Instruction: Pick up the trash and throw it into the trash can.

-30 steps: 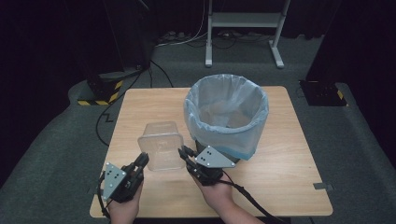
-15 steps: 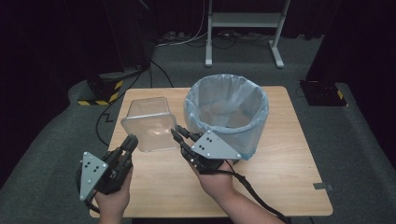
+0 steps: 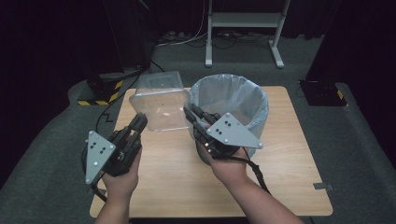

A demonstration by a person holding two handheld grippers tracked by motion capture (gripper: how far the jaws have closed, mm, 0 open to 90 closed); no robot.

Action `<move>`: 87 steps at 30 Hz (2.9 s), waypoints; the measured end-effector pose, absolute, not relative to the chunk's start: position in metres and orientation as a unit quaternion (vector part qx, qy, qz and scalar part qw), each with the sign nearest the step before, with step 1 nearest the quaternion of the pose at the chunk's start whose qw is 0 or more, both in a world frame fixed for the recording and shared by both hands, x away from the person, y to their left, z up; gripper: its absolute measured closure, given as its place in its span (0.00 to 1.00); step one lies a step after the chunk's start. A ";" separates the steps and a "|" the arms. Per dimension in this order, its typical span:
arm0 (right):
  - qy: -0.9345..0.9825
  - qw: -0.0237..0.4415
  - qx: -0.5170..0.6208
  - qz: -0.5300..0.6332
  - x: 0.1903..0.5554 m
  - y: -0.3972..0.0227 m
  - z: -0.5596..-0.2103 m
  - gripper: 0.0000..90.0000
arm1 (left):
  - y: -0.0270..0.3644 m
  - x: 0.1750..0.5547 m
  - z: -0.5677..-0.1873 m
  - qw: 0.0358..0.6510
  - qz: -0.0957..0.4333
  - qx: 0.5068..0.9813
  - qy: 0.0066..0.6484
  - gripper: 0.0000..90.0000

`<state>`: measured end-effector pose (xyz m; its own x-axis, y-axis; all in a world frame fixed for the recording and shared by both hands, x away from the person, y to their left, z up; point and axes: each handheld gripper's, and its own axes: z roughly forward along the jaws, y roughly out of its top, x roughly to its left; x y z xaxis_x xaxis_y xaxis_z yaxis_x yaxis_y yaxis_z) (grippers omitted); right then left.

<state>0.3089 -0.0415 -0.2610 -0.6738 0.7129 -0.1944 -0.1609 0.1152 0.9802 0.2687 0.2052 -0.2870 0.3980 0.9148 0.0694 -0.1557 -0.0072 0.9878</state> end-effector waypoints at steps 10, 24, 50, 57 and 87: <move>0.640 0.390 0.245 0.615 0.321 -0.093 -0.249 0.89 | 0.152 0.304 -0.275 0.634 0.411 0.580 0.305 0.94; 0.630 0.407 0.308 0.585 0.357 -0.147 -0.258 0.87 | 0.098 0.355 -0.278 0.634 0.368 0.612 0.297 0.94; 0.639 0.397 0.350 0.558 0.389 -0.149 -0.266 0.61 | 0.090 0.388 -0.277 0.603 0.378 0.631 0.309 0.57; 0.638 0.381 0.364 0.562 0.392 -0.156 -0.275 0.56 | 0.093 0.389 -0.281 0.599 0.369 0.636 0.316 0.54; 0.647 0.405 0.379 0.523 0.353 -0.220 -0.309 0.52 | 0.178 0.352 -0.343 0.544 0.344 0.657 0.392 0.55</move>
